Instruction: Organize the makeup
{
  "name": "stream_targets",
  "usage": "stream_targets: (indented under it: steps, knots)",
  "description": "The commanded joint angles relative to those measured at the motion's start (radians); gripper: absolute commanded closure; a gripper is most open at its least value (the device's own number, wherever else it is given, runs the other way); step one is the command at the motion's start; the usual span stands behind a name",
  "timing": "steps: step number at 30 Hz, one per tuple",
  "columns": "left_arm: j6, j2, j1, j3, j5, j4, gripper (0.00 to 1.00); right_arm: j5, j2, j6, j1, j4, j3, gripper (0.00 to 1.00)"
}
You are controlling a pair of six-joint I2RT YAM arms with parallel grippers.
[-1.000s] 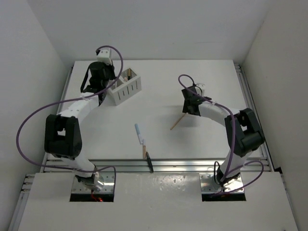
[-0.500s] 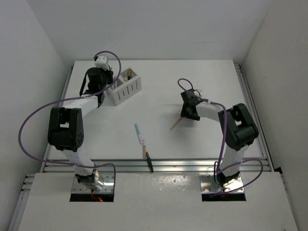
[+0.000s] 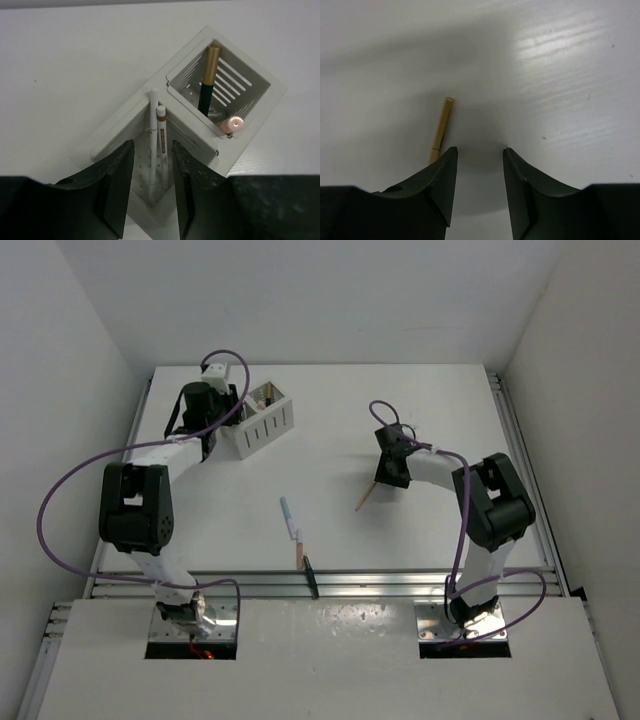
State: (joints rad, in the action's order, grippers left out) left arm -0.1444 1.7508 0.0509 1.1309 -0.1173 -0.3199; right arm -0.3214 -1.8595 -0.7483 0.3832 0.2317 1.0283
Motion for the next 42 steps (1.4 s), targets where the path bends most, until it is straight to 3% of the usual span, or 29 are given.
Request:
stream_targets:
  steps: [1,8,14,21,25,29,33,37,42]
  knots:
    - [-0.018,-0.073,-0.013,0.047,-0.030,0.088,0.58,0.004,0.057,-0.049,0.008,0.124,-0.008,0.58]
    - [-0.027,-0.103,-0.002,0.075,-0.027,0.208,0.58,-0.056,0.146,0.023,0.051,0.057,-0.008,0.54]
    - [0.017,-0.103,0.038,0.125,0.030,0.306,0.57,-0.035,0.073,-0.023,0.056,0.040,0.052,0.47]
    - [0.017,-0.134,0.038,0.125,0.030,0.335,0.57,0.028,-0.076,-0.095,0.005,0.066,0.105,0.46]
    - [0.017,-0.143,0.038,0.125,0.030,0.344,0.57,0.091,-0.164,-0.120,-0.018,0.139,0.183,0.57]
    - [0.032,-0.165,0.038,0.125,0.030,0.357,0.57,0.125,-0.169,-0.115,-0.020,0.120,0.158,0.99]
    - [0.086,-0.189,0.058,0.125,-0.018,0.380,0.57,0.105,-0.138,-0.118,-0.029,0.098,0.130,0.99]
    - [0.173,-0.224,0.078,0.125,-0.155,0.415,0.57,0.151,-0.078,0.010,-0.032,-0.029,0.108,0.99]
    - [0.246,-0.264,0.090,0.104,-0.549,0.466,0.47,0.249,0.058,0.211,0.016,-0.282,0.151,0.99]
